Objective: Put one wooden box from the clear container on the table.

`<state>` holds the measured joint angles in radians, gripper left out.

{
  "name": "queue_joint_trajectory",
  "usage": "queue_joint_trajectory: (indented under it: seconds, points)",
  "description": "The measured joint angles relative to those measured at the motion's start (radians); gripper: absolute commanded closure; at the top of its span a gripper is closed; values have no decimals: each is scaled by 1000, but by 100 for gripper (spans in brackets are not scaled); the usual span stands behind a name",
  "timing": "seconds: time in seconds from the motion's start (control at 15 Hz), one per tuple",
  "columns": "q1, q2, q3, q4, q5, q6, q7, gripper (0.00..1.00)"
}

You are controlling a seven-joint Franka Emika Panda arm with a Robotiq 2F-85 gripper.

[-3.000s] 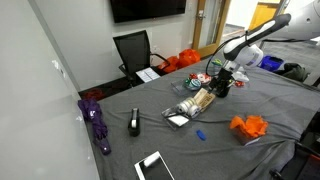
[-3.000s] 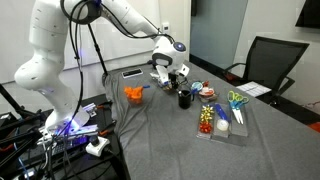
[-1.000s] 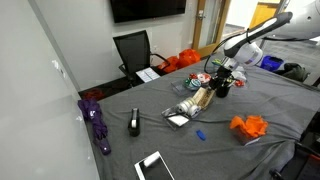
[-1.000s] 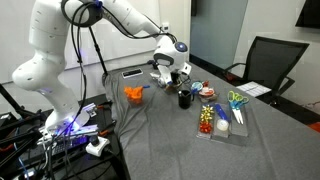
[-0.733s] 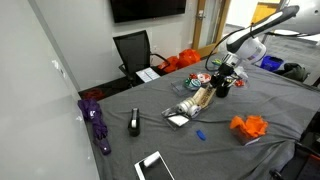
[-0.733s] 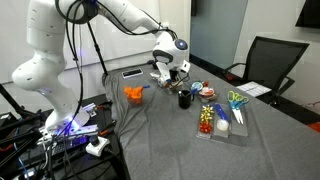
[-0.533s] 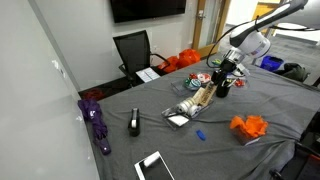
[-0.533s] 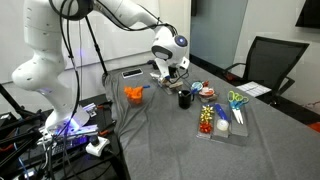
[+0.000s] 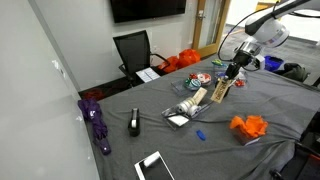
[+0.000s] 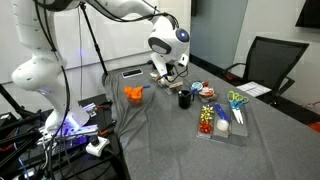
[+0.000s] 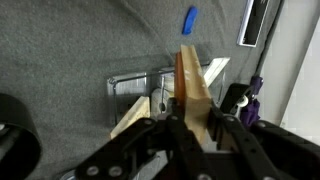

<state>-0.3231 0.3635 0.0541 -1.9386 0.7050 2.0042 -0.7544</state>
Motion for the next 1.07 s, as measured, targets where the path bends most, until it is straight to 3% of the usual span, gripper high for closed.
queue_joint_trajectory:
  seconds: [0.4, 1.07]
  points:
    - [-1, -19, -95, -70, 0, -9, -97, 93]
    - [6, -14, -124, -177, -1, 111, -145, 93]
